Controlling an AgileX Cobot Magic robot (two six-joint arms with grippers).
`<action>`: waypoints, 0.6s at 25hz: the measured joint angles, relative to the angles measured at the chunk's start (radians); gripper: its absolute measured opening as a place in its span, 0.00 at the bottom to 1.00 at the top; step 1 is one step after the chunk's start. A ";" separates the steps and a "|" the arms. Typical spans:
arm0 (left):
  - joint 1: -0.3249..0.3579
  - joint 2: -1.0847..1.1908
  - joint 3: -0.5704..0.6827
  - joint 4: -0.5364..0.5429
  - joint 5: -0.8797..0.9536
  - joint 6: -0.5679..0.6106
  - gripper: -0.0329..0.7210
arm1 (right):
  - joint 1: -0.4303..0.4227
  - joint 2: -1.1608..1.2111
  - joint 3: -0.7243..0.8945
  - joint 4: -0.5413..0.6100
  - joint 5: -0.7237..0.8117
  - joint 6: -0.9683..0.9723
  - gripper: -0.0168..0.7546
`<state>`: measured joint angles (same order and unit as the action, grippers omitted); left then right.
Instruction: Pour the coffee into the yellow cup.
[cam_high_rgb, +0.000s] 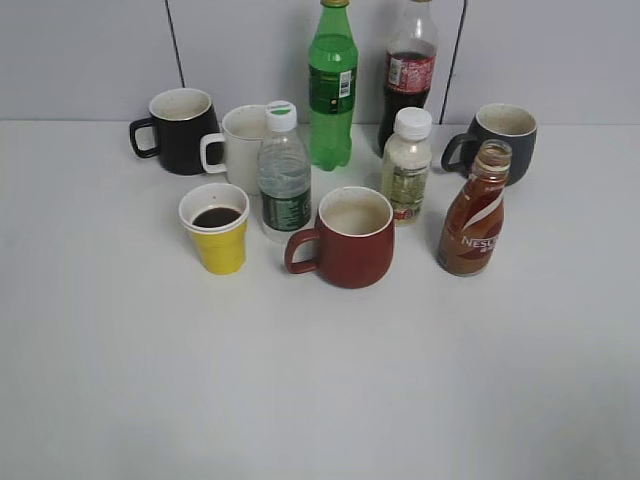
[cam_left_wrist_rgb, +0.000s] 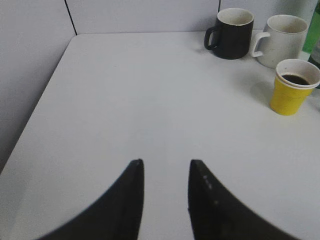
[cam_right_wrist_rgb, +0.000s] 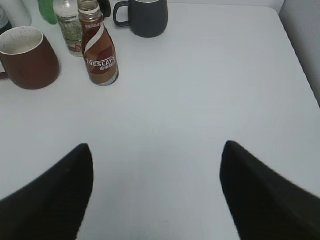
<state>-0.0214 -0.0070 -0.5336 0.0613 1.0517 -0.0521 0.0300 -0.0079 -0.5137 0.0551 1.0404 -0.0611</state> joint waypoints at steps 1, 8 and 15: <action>0.000 0.000 0.000 0.000 0.000 0.000 0.36 | 0.000 0.000 0.000 0.000 0.000 0.000 0.79; 0.000 0.000 0.000 0.000 0.000 0.000 0.36 | 0.000 0.000 0.000 0.000 0.000 0.000 0.79; 0.000 0.000 0.000 0.000 0.000 0.000 0.36 | 0.000 0.000 0.000 0.000 0.000 0.000 0.79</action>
<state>-0.0218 -0.0070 -0.5336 0.0613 1.0517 -0.0521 0.0300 -0.0079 -0.5137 0.0551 1.0404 -0.0611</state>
